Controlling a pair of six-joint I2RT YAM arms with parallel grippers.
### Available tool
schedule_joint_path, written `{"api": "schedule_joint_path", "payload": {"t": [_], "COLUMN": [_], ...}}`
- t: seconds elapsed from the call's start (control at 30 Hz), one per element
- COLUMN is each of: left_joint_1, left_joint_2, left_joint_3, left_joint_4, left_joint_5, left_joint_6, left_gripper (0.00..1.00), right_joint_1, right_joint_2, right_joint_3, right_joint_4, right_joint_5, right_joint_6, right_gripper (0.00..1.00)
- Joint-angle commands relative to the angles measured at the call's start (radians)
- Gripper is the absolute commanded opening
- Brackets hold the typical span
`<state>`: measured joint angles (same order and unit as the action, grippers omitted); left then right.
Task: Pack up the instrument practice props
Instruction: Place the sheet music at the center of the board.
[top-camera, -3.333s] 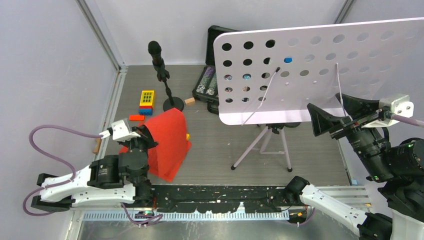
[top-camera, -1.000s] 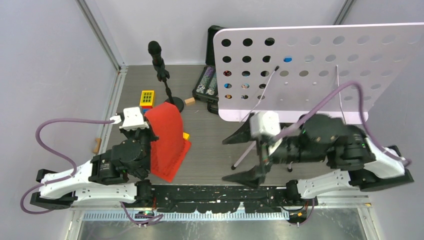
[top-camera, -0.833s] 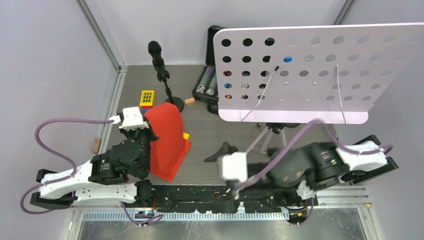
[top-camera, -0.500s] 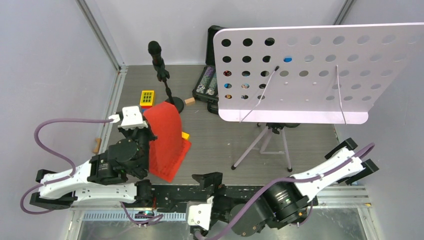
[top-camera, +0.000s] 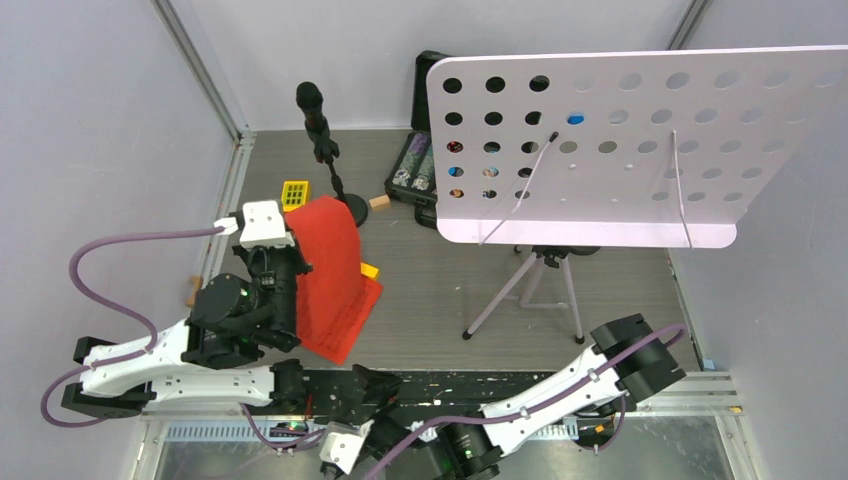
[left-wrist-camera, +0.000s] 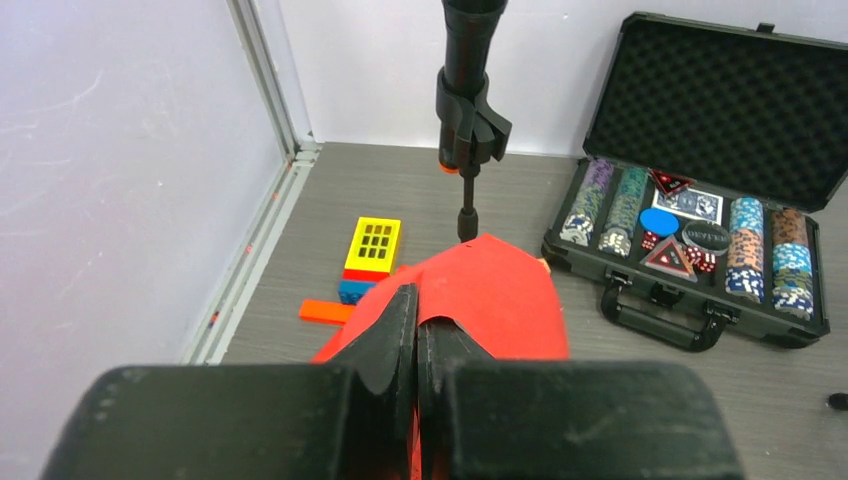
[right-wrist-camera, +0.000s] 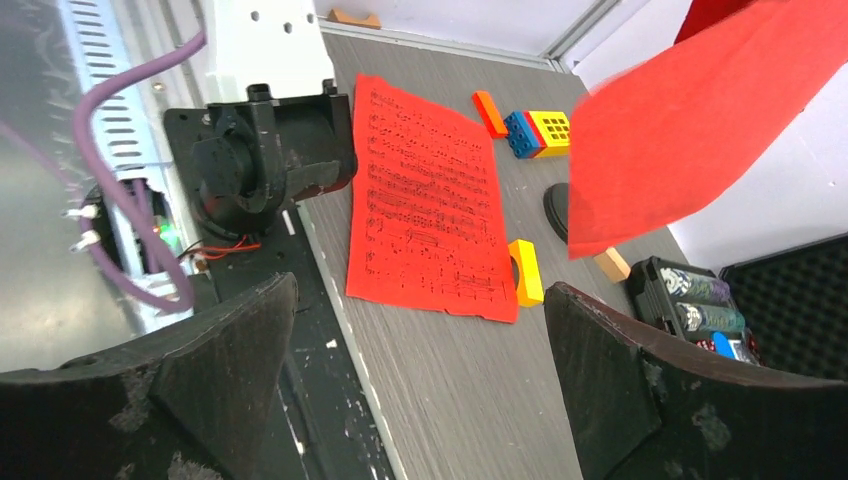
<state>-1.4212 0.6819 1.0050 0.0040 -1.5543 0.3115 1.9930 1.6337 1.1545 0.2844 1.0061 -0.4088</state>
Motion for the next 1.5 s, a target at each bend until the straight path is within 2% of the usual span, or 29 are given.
{"api": "schedule_joint_path", "payload": {"t": [0.0,0.17,0.33,0.57,0.73,1.1,1.2,1.27,1.4,1.43,1.47], "left_joint_1": [-0.004,-0.004,-0.004,-0.005,-0.004,-0.004,-0.005,-0.004,-0.004,-0.004,-0.004], "left_joint_2": [-0.005,0.031,0.041,0.019,0.006,-0.027,-0.035,-0.037,-0.039,-0.043,-0.045], "left_joint_3": [-0.011,0.004,0.007,-0.025,-0.055,-0.093,-0.098,-0.098,-0.105,-0.108,-0.111], "left_joint_4": [0.195,0.201,0.213,0.235,0.261,0.280,0.280,0.281,0.284,0.285,0.286], "left_joint_5": [-0.147,-0.147,-0.148,-0.147,-0.147,-0.147,-0.147,-0.147,-0.147,-0.147,-0.147], "left_joint_6": [0.150,0.185,0.194,0.193,0.202,0.203,0.203,0.204,0.201,0.200,0.200], "left_gripper": [0.00,0.00,0.00,0.00,0.00,0.00,0.00,0.00,0.00,0.01,0.01], "right_joint_1": [-0.073,-0.147,-0.198,-0.270,-0.284,-0.284,-0.284,-0.284,-0.284,-0.284,-0.284], "right_joint_2": [0.024,0.084,0.157,0.226,0.216,0.084,0.042,0.017,-0.027,-0.032,-0.041], "right_joint_3": [-0.015,-0.042,-0.068,-0.059,-0.052,-0.132,-0.150,-0.163,-0.185,-0.188,-0.191], "right_joint_4": [0.289,0.484,0.784,1.086,1.152,1.138,1.084,1.033,0.940,0.928,0.911], "right_joint_5": [0.021,0.051,0.089,0.113,0.103,0.020,-0.012,-0.029,-0.051,-0.054,-0.056], "right_joint_6": [0.046,-0.011,-0.178,-0.349,-0.486,-0.576,-0.559,-0.533,-0.479,-0.472,-0.466], "right_gripper": [1.00,0.99,1.00,1.00,0.98,0.74,0.65,0.62,0.45,0.33,0.27]}}
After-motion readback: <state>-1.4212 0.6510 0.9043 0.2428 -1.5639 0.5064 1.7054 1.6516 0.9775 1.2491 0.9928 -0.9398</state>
